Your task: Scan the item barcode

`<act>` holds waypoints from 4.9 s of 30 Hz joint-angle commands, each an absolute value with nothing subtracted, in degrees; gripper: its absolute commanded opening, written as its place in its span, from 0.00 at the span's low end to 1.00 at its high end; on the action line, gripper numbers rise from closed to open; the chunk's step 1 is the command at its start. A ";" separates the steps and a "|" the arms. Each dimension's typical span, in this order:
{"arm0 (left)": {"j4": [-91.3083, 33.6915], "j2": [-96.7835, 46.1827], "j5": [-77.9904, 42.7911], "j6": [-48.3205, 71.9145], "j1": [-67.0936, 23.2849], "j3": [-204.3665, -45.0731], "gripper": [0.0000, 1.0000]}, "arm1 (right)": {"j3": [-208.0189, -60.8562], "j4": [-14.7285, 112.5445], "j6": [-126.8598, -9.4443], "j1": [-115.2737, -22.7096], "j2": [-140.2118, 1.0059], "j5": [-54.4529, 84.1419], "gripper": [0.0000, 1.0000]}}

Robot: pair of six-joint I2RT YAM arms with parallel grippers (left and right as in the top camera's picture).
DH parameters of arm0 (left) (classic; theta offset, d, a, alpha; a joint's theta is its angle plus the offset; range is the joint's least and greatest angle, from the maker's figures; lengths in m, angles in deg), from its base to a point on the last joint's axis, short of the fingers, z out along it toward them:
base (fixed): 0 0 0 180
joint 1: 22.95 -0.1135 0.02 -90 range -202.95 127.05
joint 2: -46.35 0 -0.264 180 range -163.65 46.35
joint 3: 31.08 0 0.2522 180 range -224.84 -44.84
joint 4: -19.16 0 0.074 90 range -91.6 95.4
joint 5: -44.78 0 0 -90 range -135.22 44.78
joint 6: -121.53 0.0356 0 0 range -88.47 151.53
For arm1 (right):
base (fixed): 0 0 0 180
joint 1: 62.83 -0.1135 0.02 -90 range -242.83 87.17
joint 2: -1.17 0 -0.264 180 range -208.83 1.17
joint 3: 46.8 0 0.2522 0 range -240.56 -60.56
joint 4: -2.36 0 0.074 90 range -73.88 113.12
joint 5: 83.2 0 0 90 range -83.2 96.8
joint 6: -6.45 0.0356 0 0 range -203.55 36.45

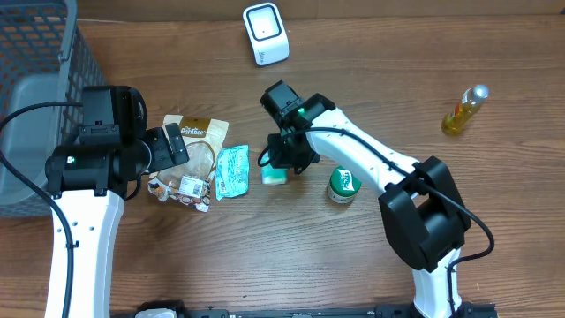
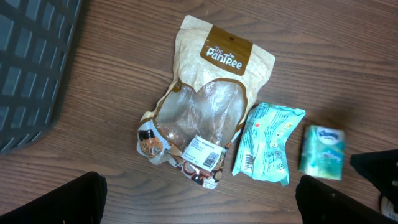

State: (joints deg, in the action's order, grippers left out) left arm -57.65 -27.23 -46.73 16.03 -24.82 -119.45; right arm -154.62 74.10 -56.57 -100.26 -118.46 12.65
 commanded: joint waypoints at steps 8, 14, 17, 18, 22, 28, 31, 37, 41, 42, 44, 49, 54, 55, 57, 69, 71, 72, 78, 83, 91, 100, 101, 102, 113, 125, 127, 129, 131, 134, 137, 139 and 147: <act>-57.60 -27.43 -47.11 16.53 -24.43 -120.00 1.00 | -154.32 72.72 -56.39 -101.39 -117.57 12.17 0.20; -57.60 -27.43 -47.11 16.53 -24.43 -120.00 0.99 | -154.32 72.76 -56.41 -101.39 -117.57 10.92 0.29; -57.60 -27.43 -47.11 16.53 -24.43 -120.00 1.00 | -154.27 72.79 -56.68 -101.39 -117.74 10.88 0.30; -57.60 -27.43 -47.08 16.53 -24.43 -120.00 0.99 | -154.25 72.79 -56.70 -101.39 -117.83 10.68 0.31; -57.58 -27.43 -47.11 16.53 -24.43 -120.00 1.00 | -154.25 72.79 -56.83 -101.33 -118.66 10.33 0.31; -57.60 -27.43 -47.11 16.53 -24.43 -120.00 1.00 | -154.25 72.42 -56.83 -101.35 -119.75 10.33 0.31; -57.60 -27.43 -47.11 16.53 -24.43 -120.00 0.99 | -154.25 71.93 -56.81 -101.35 -120.21 10.33 0.31; -57.60 -27.43 -47.11 16.53 -24.43 -120.00 1.00 | -154.25 71.58 -56.81 -101.35 -122.16 10.33 0.31; -57.58 -27.43 -47.08 16.53 -24.43 -120.00 1.00 | -154.25 71.28 -56.81 -101.33 -123.53 10.31 0.31; -57.60 -27.43 -47.11 16.53 -24.43 -120.00 1.00 | -154.25 71.26 -56.81 -101.35 -123.71 10.33 0.31; -57.60 -27.43 -47.11 16.53 -24.43 -120.00 1.00 | -154.25 71.28 -56.81 -101.33 -124.02 10.33 0.30; -57.60 -27.43 -47.11 16.53 -24.43 -120.00 0.99 | -154.25 71.04 -56.79 -101.35 -124.50 10.33 0.26; -57.60 -27.43 -47.08 16.53 -24.43 -120.00 1.00 | -154.25 70.56 -56.35 -101.35 -125.35 10.35 0.26; -57.60 -27.43 -47.11 16.53 -24.43 -120.00 0.99 | -154.25 70.56 -56.35 -101.35 -125.50 10.35 0.26; -57.60 -27.43 -47.11 16.53 -24.43 -120.00 1.00 | -154.25 70.56 -56.33 -101.35 -125.81 10.44 0.26; -57.60 -27.43 -47.11 16.53 -24.43 -120.00 1.00 | -154.25 70.43 -56.37 -101.33 -125.90 10.99 0.31; -57.60 -27.43 -47.11 16.53 -24.43 -120.00 1.00 | -154.25 70.43 -56.37 -101.31 -125.90 10.96 0.37; -57.60 -27.43 -47.11 16.53 -24.43 -120.00 0.99 | -154.27 70.43 -56.37 -101.31 -125.90 10.96 0.40; -57.58 -27.43 -47.08 16.53 -24.43 -120.00 1.00 | -154.27 70.60 -56.37 -101.31 -125.90 10.99 0.40; -57.60 -27.43 -47.11 16.53 -24.43 -120.00 1.00 | -154.34 70.64 -56.39 -100.76 -125.68 11.45 0.30; -57.60 -27.43 -47.11 16.53 -24.43 -120.00 1.00 | -154.43 72.39 -58.54 -94.77 -125.06 17.67 0.29; -57.60 -27.43 -47.11 16.53 -24.43 -120.00 0.99 | -154.43 72.02 -58.54 -90.88 -125.06 18.51 0.38; -57.58 -27.43 -47.11 16.53 -24.43 -120.00 1.00 | -154.40 72.20 -58.54 -90.90 -125.06 18.51 0.39; -57.60 -27.43 -47.11 16.53 -24.43 -120.00 0.99 | -154.40 72.22 -58.54 -91.19 -125.06 18.48 0.39; -57.60 -27.43 -47.11 16.53 -24.43 -120.00 1.00 | -154.34 71.04 -58.12 -92.56 -126.38 16.82 0.12; -57.58 -27.43 -47.11 16.53 -24.43 -120.00 1.00 | -154.40 73.40 -64.15 -89.94 -118.77 18.92 0.04; -57.60 -27.43 -47.11 16.53 -24.43 -120.00 1.00 | -154.40 73.55 -64.15 -89.57 -116.56 18.88 0.04; -57.58 -27.43 -47.11 16.53 -24.43 -120.00 0.99 | -154.40 73.62 -64.17 -89.29 -114.68 18.86 0.04; -57.60 -27.43 -47.08 16.53 -24.43 -120.00 1.00 | -154.43 73.31 -65.22 -89.20 -113.11 18.70 0.04; -57.58 -27.43 -47.11 16.53 -24.43 -120.00 1.00 | -156.26 74.64 -66.05 -89.20 -111.32 16.25 0.04; -57.58 -27.43 -47.11 16.53 -24.43 -120.00 0.99 | -160.81 77.27 -66.08 -89.20 -111.27 15.66 0.03; -57.58 -27.43 -47.08 16.53 -24.43 -120.00 1.00 | -165.03 79.50 -66.29 -89.20 -111.27 15.66 0.03; -57.60 -27.43 -47.11 16.53 -24.43 -120.00 0.99 | -191.71 93.62 -67.80 -87.47 -111.30 14.48 0.03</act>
State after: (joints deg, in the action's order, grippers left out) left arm -57.65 -27.23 -46.73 16.03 -24.82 -119.45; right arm -182.58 91.21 -67.04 -88.65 -112.89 15.77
